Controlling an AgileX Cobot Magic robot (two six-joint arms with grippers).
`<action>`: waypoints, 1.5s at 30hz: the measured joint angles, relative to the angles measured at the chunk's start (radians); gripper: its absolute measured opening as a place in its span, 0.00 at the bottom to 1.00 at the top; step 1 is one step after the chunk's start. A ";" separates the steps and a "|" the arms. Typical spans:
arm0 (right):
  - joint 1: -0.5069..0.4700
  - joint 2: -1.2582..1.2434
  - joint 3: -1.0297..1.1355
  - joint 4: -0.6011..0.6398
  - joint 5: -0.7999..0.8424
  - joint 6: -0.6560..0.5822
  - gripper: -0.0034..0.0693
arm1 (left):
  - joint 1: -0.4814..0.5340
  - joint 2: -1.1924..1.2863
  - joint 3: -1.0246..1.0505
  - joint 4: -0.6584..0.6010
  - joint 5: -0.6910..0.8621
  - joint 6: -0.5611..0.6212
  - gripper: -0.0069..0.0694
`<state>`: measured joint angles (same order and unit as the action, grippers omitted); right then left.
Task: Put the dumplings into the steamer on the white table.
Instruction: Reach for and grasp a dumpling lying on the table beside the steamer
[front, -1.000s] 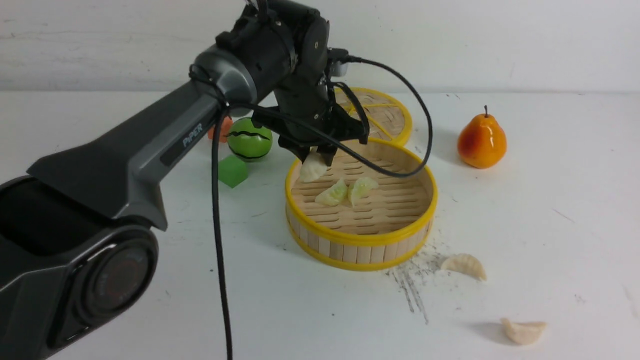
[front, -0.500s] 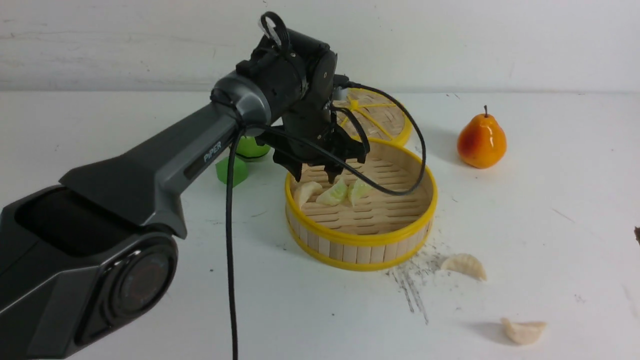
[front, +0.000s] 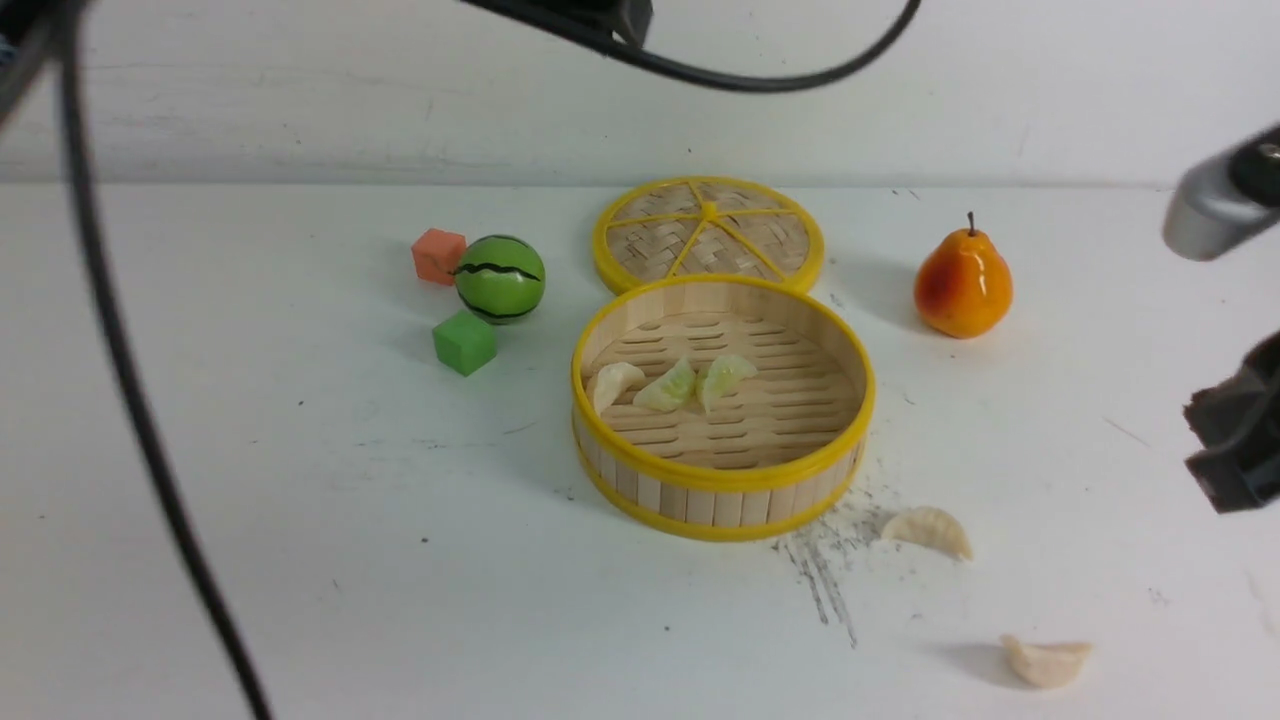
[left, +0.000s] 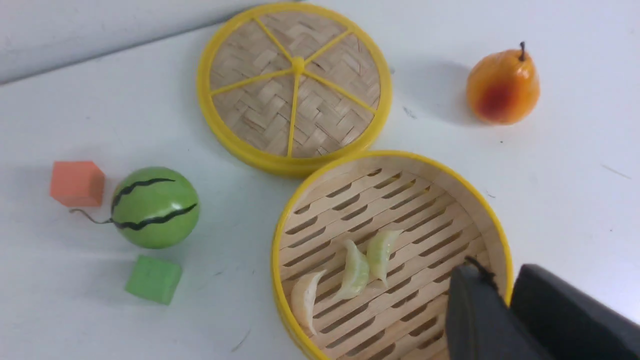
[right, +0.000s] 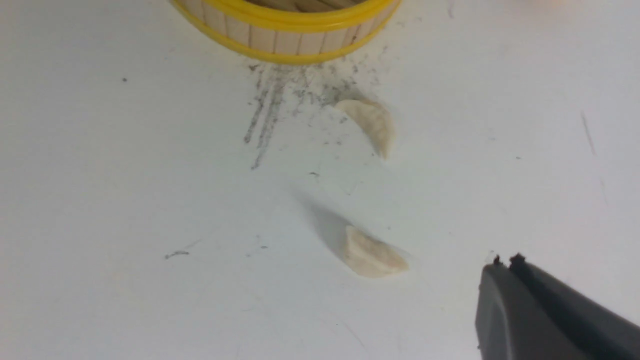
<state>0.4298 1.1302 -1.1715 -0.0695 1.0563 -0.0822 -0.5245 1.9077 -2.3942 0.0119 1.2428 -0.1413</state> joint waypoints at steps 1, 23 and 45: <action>0.000 0.030 -0.027 0.022 0.014 -0.026 0.02 | 0.000 -0.042 0.038 0.001 0.001 0.005 0.13; -0.196 0.574 -0.238 0.348 -0.011 -0.654 0.18 | 0.000 -1.004 1.494 -0.061 -0.164 0.012 0.07; -0.196 0.902 -0.243 0.318 -0.231 -0.822 0.47 | 0.000 -1.187 1.638 -0.063 -0.204 0.010 0.07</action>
<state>0.2337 2.0322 -1.4141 0.2486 0.8256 -0.9040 -0.5245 0.7206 -0.7566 -0.0513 1.0386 -0.1318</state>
